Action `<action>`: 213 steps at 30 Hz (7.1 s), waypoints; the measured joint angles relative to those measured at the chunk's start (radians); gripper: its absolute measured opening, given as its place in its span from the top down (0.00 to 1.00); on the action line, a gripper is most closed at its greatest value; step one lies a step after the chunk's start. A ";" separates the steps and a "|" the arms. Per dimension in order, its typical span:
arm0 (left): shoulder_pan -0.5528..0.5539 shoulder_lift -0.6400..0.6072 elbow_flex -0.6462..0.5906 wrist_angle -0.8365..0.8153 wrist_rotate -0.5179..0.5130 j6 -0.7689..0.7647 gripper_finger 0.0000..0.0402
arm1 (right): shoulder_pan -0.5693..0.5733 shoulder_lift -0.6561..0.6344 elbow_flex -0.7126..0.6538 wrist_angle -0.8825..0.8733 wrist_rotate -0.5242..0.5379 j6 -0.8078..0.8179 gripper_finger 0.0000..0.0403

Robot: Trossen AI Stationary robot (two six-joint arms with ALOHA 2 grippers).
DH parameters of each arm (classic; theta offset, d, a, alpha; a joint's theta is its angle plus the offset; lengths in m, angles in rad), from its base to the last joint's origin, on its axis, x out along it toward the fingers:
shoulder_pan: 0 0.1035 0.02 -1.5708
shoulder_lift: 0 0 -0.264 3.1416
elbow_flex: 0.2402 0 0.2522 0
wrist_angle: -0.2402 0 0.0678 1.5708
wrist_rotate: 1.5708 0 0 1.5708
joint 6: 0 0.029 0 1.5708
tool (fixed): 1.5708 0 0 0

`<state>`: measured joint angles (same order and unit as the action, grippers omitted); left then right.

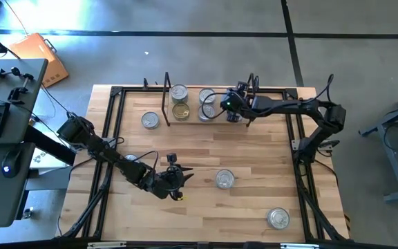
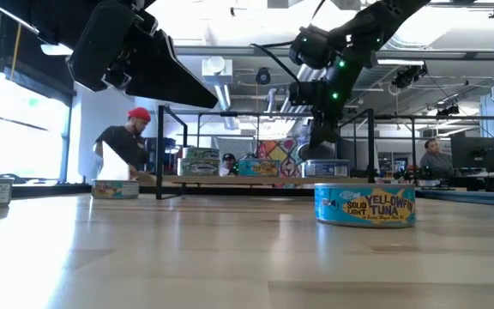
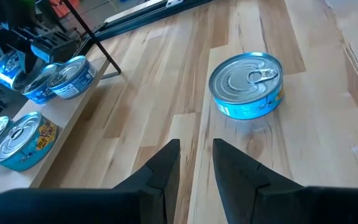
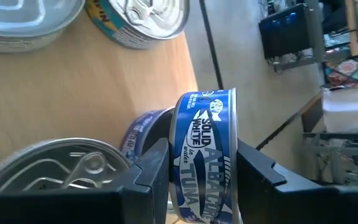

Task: Stack canned seafood by type on shelf
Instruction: Stack the blue tuna can on top of the other blue tuna can on the shelf, then stack the yellow and blue tuna can on top of the other yellow and blue tuna can on the shelf

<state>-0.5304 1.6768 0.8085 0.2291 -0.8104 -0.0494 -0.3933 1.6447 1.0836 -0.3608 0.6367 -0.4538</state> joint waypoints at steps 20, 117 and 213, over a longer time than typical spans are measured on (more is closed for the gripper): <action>0.000 0.000 0.000 0.000 0.000 0.000 0.79 | -0.029 0.000 0.000 0.001 -0.032 0.009 0.63; -0.161 -0.519 -0.516 -0.244 -0.475 -1.130 0.86 | 0.696 -0.001 -0.379 0.979 -0.298 0.525 0.32; 0.217 -0.024 -0.156 0.203 0.530 -0.417 1.00 | 0.700 0.145 -0.341 0.917 -0.303 0.002 0.32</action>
<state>-0.3138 1.6531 0.6522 0.4320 -0.2806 -0.4660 0.3067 1.7900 0.7428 0.5567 0.3334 -0.4519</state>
